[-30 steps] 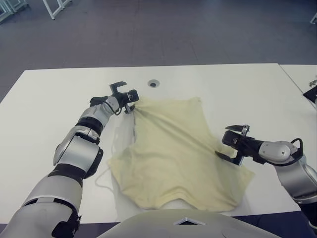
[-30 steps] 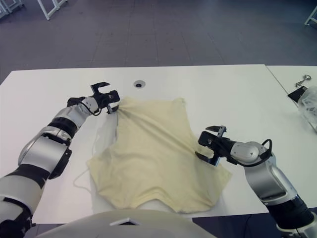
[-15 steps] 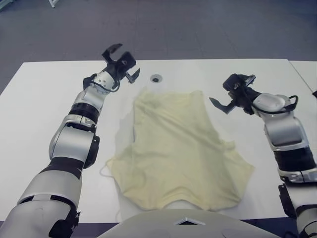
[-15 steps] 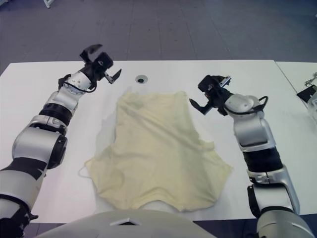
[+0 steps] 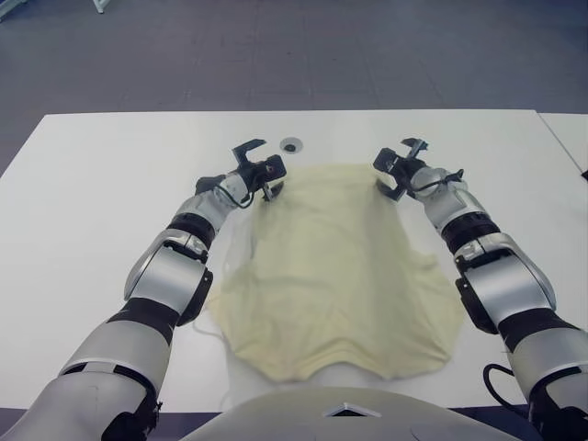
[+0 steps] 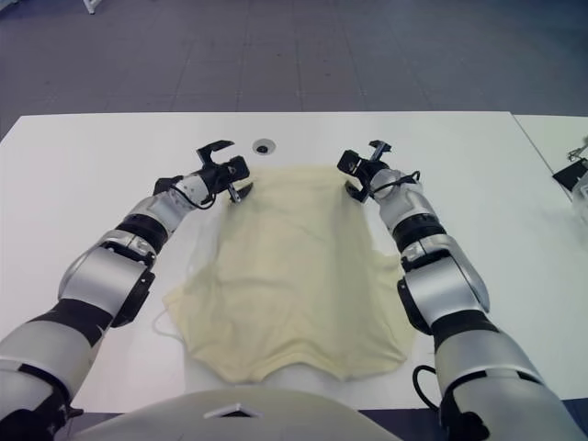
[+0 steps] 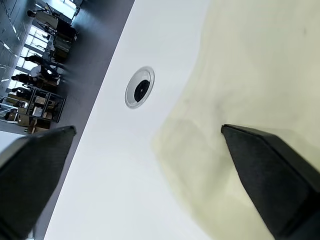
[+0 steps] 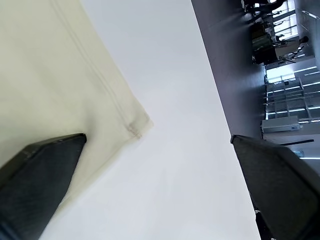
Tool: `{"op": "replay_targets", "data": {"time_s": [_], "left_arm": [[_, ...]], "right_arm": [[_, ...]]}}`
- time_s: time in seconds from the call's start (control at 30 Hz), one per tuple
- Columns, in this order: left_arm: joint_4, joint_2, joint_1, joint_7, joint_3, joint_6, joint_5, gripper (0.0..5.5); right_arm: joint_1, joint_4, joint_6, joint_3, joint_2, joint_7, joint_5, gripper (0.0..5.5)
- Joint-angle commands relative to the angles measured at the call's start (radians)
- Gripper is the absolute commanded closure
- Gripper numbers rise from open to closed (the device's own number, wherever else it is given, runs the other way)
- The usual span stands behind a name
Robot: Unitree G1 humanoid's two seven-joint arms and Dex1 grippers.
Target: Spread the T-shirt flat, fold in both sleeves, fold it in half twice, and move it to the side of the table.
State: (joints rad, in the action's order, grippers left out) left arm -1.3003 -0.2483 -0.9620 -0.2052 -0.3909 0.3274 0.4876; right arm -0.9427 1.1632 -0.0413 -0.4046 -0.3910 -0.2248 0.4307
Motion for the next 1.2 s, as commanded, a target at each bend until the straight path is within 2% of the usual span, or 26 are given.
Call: {"op": "replay_targets", "data": {"time_s": [0.03,0.27,0.43,0.5,0.6,0.7,0.8,0.97,1.07,1.13,1.2], "left_arm": [[-0.037,0.036,-0.054,0.047,-0.012,-0.063,0.027,0.11],[-0.067,0.068,-0.082,0.031,-0.015,-0.128,0.042,0.11],[-0.075,0.050,-0.087,0.024,-0.011,-0.173,0.050,0.11],[-0.076,0.036,-0.081,0.023,-0.004,-0.183,0.048,0.11],[-0.076,0.014,-0.074,0.028,0.012,-0.194,0.037,0.11],[-0.077,-0.010,-0.072,0.043,0.032,-0.205,0.029,0.11],[-0.078,-0.057,-0.073,0.064,0.059,-0.211,0.018,0.11],[-0.071,-0.102,-0.126,0.111,0.101,-0.181,0.001,0.11],[-0.050,-0.115,-0.198,0.107,0.123,-0.107,-0.012,0.11],[-0.017,-0.146,-0.211,0.095,0.157,-0.050,-0.046,0.11],[0.053,-0.188,-0.144,0.043,0.228,0.008,-0.127,0.11]], "right_arm": [[-0.041,0.122,0.030,0.006,0.029,0.055,0.023,0.13],[-0.100,0.178,0.103,0.059,0.067,0.166,0.005,0.13],[-0.206,0.141,0.196,0.251,0.041,0.273,-0.148,0.13],[-0.242,0.112,0.217,0.309,0.031,0.259,-0.200,0.13],[-0.235,0.030,0.198,0.332,0.024,0.151,-0.239,0.13],[-0.096,-0.238,0.094,0.307,-0.011,-0.035,-0.267,0.13],[0.130,-0.647,-0.085,0.271,-0.082,-0.217,-0.294,0.13],[0.427,-1.084,-0.270,0.256,-0.175,-0.389,-0.324,0.13],[0.602,-1.289,-0.373,0.306,-0.192,-0.411,-0.367,0.13],[0.708,-1.401,-0.457,0.375,-0.162,-0.377,-0.405,0.13],[0.816,-1.522,-0.548,0.465,-0.099,-0.330,-0.466,0.13]]}}
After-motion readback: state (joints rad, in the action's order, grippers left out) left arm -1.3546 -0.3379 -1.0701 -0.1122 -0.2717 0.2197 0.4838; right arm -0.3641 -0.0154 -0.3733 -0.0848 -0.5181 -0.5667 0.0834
